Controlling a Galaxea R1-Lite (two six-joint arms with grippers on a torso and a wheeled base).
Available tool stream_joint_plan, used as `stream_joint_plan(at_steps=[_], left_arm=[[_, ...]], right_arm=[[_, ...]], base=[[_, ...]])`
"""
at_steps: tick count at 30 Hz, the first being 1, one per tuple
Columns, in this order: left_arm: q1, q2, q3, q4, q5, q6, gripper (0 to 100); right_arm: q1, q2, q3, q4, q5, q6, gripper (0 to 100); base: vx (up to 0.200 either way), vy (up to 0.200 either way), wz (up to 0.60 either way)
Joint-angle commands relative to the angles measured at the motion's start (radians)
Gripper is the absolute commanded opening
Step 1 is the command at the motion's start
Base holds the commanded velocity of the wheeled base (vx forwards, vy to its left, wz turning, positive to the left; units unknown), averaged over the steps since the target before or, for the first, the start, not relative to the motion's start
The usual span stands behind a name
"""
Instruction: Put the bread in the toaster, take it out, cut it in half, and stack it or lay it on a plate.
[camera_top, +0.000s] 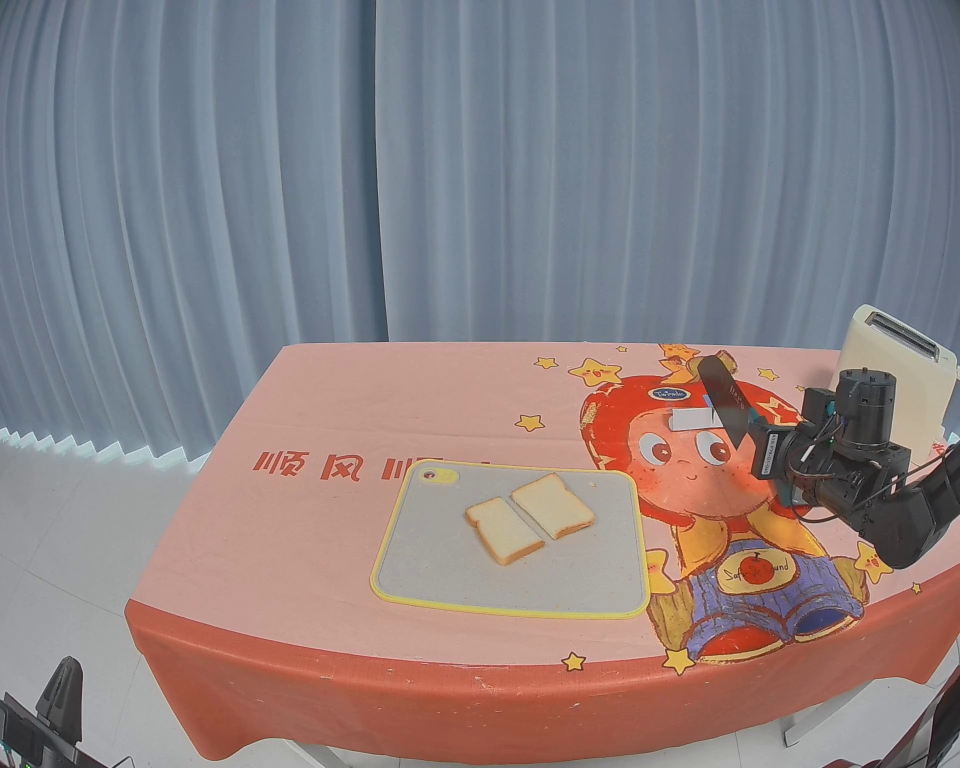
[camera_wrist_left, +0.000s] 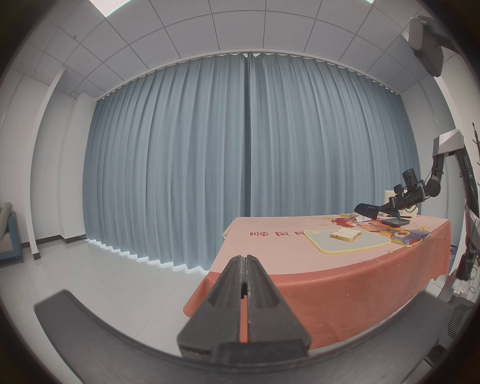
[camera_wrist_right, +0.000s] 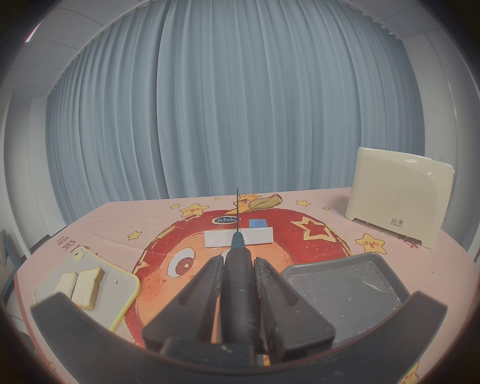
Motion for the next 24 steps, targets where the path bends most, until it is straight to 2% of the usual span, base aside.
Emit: stream_joint_plan(at_steps=[1, 24], left_arm=[[0.000, -0.016, 0.018, 0.000, 0.000, 0.000, 0], [0.000, -0.016, 0.018, 0.000, 0.000, 0.000, 0]], right_arm=[[0.001, 0.000, 0.004, 0.000, 0.000, 0.000, 0], [0.006, 0.023, 0.005, -0.002, 0.002, 0.000, 0]], base=[[0.000, 0.000, 0.00], [0.000, 0.000, 0.00]])
